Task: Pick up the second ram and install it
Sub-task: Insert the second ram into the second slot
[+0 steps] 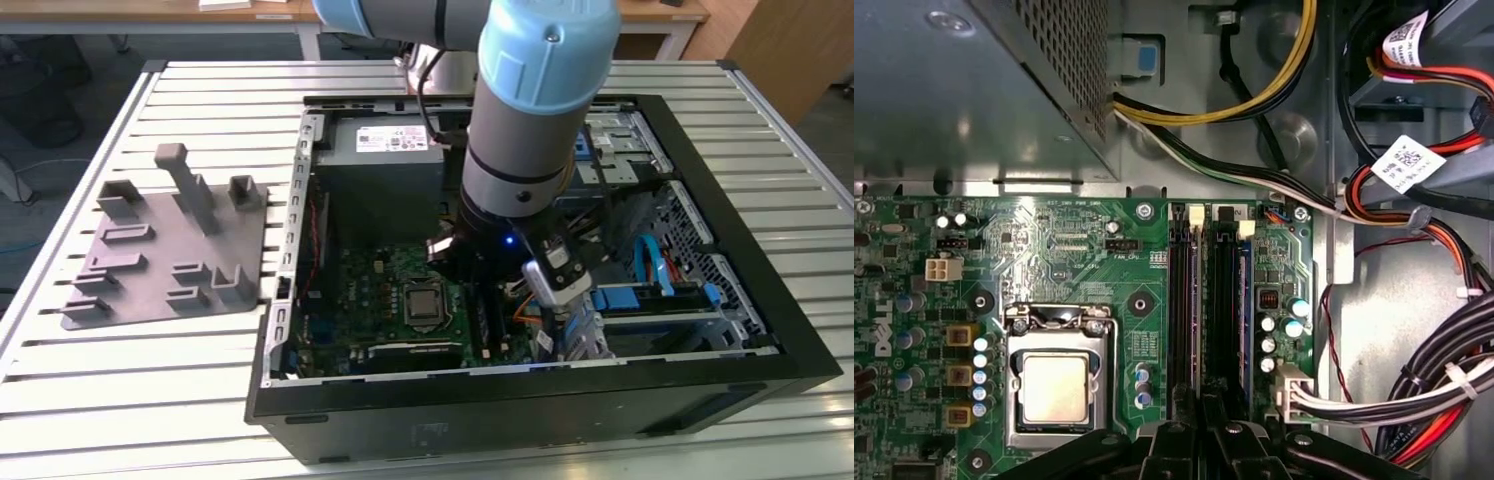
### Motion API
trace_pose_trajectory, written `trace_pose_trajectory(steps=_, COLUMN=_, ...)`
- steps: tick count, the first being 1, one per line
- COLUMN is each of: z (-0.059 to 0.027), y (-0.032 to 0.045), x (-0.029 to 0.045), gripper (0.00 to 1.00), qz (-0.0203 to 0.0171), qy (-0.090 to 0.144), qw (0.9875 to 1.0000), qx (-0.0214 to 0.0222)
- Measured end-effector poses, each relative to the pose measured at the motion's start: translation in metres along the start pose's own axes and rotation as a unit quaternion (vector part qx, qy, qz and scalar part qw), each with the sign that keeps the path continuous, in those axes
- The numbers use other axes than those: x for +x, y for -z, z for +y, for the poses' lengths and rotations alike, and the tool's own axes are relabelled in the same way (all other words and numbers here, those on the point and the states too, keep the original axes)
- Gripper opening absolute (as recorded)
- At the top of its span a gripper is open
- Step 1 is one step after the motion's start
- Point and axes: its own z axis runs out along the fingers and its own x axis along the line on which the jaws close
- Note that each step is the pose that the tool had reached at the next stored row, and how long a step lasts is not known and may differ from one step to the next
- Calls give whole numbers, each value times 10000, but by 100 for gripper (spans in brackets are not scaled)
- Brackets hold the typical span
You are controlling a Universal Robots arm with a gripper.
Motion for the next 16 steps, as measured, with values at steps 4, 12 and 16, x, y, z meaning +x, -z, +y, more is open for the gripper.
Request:
trace_pose_trajectory(steps=4, z=0, y=-17, x=0, gripper=14, qz=0, qy=-7, qw=10000, qx=0)
trace_pose_trajectory(steps=12, z=-3, y=-62, x=0, gripper=14, qz=1, qy=-6, qw=10000, qx=5)
trace_pose_trajectory(steps=16, z=-1, y=-68, x=0, gripper=14, qz=0, qy=-6, qw=10000, qx=0)
